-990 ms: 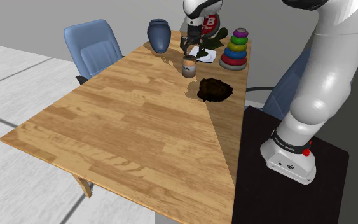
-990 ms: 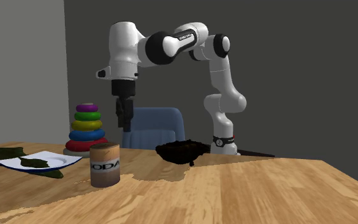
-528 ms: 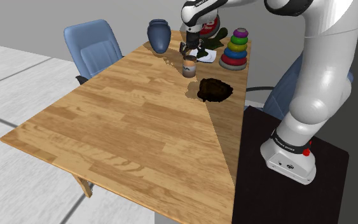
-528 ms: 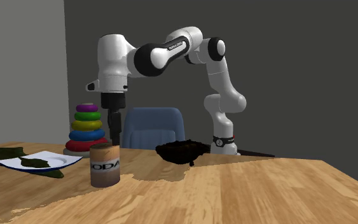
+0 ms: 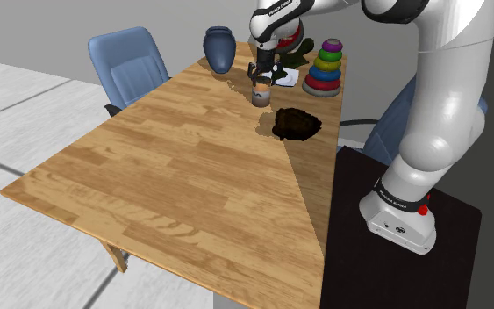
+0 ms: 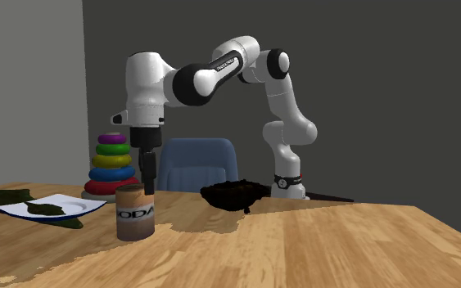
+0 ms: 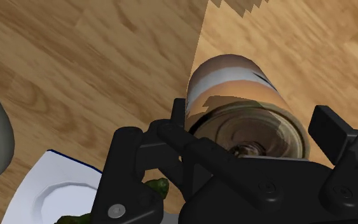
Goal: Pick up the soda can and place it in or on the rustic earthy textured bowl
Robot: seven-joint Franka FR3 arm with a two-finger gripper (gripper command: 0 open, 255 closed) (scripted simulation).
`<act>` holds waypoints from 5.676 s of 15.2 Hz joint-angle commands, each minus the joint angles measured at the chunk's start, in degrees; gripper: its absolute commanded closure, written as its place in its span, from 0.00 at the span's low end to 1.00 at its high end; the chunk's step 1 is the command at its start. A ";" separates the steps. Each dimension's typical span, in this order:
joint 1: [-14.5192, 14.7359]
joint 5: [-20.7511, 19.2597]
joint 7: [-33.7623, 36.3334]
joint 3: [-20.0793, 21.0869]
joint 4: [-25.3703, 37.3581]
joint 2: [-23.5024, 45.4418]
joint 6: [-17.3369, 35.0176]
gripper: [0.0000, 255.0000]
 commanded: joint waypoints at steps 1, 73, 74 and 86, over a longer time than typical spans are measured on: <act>0.00 0.00 0.01 0.00 0.00 0.01 0.02 0.00; 5.03 -0.13 9.99 5.28 -36.21 -55.17 -19.00 1.00; 5.04 -0.12 10.00 5.29 -36.98 -55.17 -18.23 1.00; 5.08 -0.04 10.06 5.44 -45.47 -54.15 -8.71 1.00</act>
